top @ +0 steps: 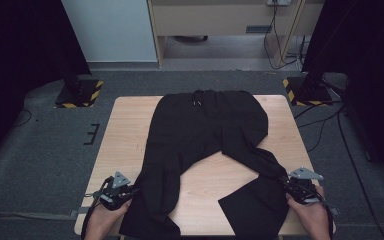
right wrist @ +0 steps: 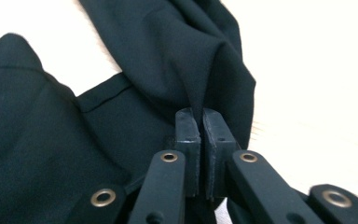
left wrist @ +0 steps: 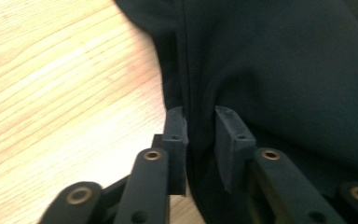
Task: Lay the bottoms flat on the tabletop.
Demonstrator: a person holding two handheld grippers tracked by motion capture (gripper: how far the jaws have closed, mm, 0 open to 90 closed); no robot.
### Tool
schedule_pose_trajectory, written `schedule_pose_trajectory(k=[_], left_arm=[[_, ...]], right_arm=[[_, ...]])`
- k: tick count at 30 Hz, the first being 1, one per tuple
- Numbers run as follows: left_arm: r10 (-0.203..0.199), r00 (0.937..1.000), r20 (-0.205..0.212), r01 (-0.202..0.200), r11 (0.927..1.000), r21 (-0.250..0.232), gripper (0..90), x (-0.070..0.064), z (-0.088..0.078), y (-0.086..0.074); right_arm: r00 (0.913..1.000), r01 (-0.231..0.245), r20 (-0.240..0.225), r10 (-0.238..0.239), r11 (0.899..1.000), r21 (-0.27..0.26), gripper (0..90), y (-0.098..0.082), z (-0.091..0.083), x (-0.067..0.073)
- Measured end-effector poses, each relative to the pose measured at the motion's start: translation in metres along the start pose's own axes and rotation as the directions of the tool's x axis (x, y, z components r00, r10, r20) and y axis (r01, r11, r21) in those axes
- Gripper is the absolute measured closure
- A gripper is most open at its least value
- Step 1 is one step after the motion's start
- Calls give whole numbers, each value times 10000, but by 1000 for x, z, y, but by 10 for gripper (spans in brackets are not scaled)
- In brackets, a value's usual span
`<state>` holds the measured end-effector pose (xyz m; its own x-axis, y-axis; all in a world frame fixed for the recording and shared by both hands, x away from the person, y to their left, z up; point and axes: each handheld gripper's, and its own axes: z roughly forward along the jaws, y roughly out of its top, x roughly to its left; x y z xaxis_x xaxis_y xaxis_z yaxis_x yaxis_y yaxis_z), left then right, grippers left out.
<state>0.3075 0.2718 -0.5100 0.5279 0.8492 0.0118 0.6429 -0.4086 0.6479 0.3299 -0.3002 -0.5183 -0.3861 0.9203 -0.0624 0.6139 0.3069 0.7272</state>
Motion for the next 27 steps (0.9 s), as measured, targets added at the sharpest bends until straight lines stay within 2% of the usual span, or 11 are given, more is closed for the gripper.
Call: schedule_pose_trajectory(k=[4,6,8,10,13,16,18,21,23,25,27], left_arm=[[-195,9997,-112,183,9954,-942,453,-6,-4,6],[-334,9994,-6,329,9890,-1443,369,-11,-6,12],[-324,9993,211,358,9813,-1890,341,-19,-6,21],[-335,9977,597,454,9762,-2120,319,-28,-1,31],[-686,9816,1781,1059,9720,-2098,306,-40,15,49],[-379,9829,1802,734,9781,-1948,286,-54,38,68],[-306,9828,1822,674,9777,-1991,268,-61,54,78],[-232,9911,1313,443,9861,-1600,234,-71,78,86],[-481,9943,952,610,9887,-1372,241,-75,89,85],[-261,9981,563,332,9912,-1285,272,-76,93,84],[-78,9995,292,116,9909,-1338,368,-77,95,82]], right_arm=[[9977,-152,-676,104,9973,-714,573,7,-3,6],[9955,-299,-928,190,9926,-1180,468,12,-4,13],[9923,-405,-1216,213,9866,-1578,388,18,-3,21],[9892,-505,-1437,278,9862,-1575,335,24,3,30],[9908,74,-1332,-237,9925,-1221,302,33,20,42],[9899,334,-1342,-467,9944,-999,256,38,36,49],[9884,382,-1440,-486,9965,-740,254,40,46,51],[9897,271,-1386,-352,9978,-600,306,42,58,53],[9898,361,-1360,-425,9981,-495,408,42,64,56],[9901,484,-1300,-538,9979,-440,502,43,65,57],[9893,538,-1331,-595,9975,-462,593,43,64,57]])
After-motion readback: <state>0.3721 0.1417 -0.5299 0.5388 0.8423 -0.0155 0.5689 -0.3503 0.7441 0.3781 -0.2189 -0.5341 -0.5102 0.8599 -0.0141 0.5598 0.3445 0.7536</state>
